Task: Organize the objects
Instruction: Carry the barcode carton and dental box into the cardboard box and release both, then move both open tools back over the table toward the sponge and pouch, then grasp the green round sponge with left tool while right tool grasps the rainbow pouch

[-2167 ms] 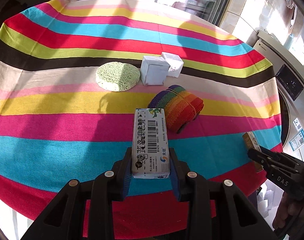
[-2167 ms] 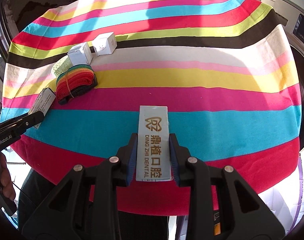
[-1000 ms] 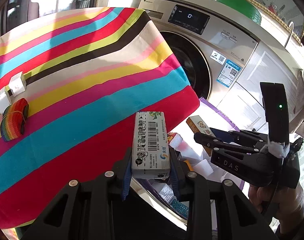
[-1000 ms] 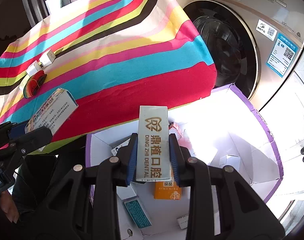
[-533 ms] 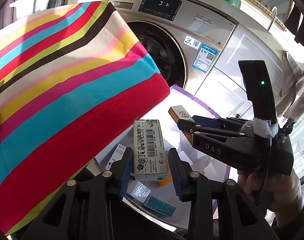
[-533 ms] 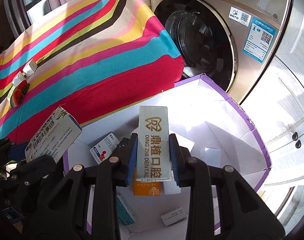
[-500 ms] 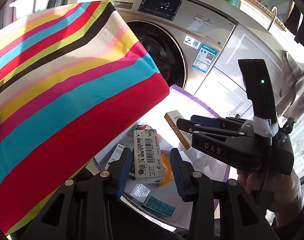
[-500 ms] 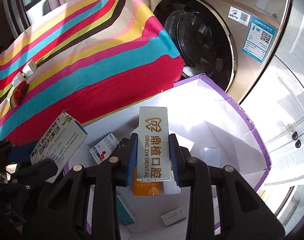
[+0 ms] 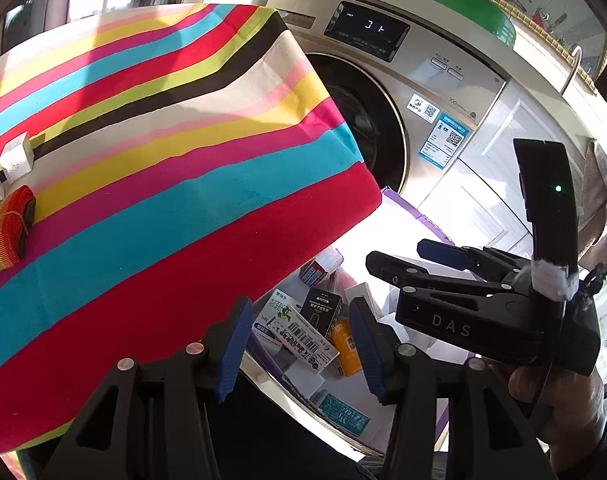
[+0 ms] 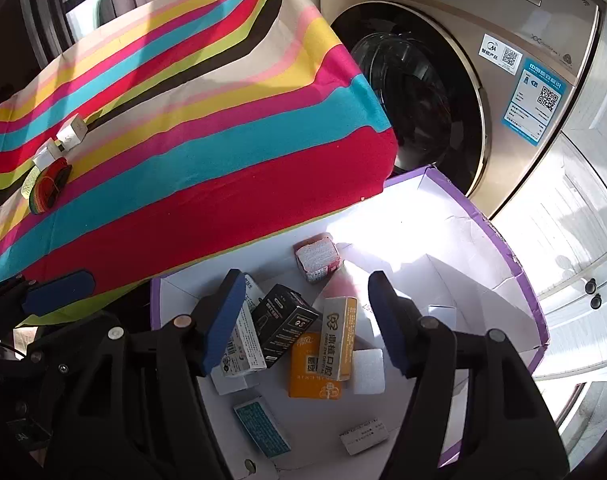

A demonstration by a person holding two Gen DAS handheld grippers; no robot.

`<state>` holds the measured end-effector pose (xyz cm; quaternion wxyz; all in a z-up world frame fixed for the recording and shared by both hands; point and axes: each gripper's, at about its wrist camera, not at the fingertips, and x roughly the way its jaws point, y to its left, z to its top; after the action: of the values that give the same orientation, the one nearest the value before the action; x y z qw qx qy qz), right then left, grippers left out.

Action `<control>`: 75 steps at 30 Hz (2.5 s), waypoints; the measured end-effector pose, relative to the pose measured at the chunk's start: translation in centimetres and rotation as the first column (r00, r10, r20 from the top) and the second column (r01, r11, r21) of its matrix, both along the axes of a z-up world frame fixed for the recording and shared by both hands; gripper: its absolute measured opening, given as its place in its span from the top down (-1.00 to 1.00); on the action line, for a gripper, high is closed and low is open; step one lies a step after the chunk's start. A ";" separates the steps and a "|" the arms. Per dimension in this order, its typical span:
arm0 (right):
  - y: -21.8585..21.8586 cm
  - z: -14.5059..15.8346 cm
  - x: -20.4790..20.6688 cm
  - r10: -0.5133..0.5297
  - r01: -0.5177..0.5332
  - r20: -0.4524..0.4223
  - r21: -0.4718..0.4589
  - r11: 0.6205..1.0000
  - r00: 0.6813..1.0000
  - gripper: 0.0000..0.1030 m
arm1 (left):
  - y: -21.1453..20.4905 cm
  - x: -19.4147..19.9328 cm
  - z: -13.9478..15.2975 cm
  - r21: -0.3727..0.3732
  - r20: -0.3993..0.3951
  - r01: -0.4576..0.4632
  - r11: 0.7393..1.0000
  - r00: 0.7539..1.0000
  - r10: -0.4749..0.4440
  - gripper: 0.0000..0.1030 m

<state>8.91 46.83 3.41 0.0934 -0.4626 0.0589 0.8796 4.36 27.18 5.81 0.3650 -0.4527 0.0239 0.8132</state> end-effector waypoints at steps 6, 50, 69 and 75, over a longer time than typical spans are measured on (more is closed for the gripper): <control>-1.8 0.3 -0.5 0.035 -0.035 -0.004 0.025 0.999 0.999 -0.36 | -1.6 -0.8 0.0 0.016 0.008 -0.050 0.999 0.999 0.050 0.00; -19.7 0.7 -7.5 0.409 -0.410 -0.042 0.002 0.912 0.911 -0.79 | -24.8 -10.3 -0.6 0.000 -0.027 -0.570 0.822 0.821 0.570 -0.35; -27.1 -0.7 -14.6 0.399 -0.399 -0.018 -0.083 0.913 0.917 -0.90 | -25.9 -21.7 -3.9 -0.211 -0.129 -0.463 0.861 0.886 0.445 -0.71; -28.1 -1.4 -16.3 0.384 -0.383 -0.006 -0.058 0.922 0.923 -0.90 | -25.4 -22.4 -4.0 -0.227 -0.174 -0.455 0.861 0.889 0.424 -0.70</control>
<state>-7.36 18.71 2.01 -0.0937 -0.4702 -0.0077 0.8775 -18.01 1.80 1.77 0.1046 -0.4414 0.0482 0.8899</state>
